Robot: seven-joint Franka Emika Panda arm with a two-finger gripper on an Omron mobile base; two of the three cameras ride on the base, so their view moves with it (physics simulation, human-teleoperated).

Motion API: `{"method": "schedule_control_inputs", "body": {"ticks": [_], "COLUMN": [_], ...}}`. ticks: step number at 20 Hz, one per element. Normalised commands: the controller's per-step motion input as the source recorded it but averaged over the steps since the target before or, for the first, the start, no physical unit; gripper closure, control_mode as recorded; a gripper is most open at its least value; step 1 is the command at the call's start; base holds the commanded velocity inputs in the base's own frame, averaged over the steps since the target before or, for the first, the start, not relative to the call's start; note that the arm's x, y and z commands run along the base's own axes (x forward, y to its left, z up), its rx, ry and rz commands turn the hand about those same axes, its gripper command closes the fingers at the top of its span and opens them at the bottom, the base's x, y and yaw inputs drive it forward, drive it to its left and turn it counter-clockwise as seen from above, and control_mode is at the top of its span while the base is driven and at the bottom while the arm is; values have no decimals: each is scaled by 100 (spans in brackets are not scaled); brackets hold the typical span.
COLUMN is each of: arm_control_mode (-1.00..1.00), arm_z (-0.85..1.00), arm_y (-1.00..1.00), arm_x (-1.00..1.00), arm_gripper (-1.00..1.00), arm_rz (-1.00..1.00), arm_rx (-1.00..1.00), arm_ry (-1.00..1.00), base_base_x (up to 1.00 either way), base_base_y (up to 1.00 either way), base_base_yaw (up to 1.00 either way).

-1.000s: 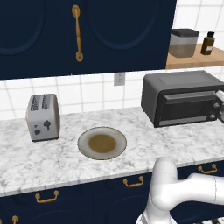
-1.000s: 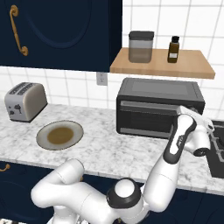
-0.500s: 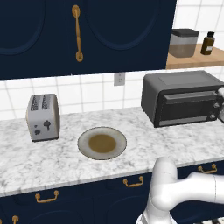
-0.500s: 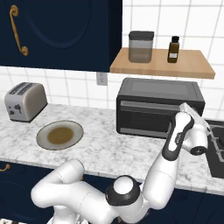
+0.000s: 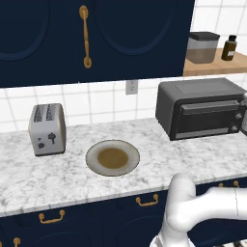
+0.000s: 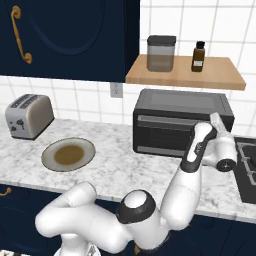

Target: Pick up the kebab skewer and baguette bread, and place them inside the toaster oven. Close the toaster oven door and start by setting the timer.

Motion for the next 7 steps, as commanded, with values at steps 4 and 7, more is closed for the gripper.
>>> {"method": "schedule_control_inputs", "body": {"ticks": [4,7], "arm_control_mode": [-100,-100], "arm_z": [-34,-48], "arm_y": [0,-6], "arm_x": [-16,-27], "arm_gripper": [100,100], "arm_rz": [0,0], "arm_rx": [22,18], "arm_ry": [1,0], "base_base_x": [0,0], "base_base_y": [0,0], "base_base_yaw": [0,0]}}
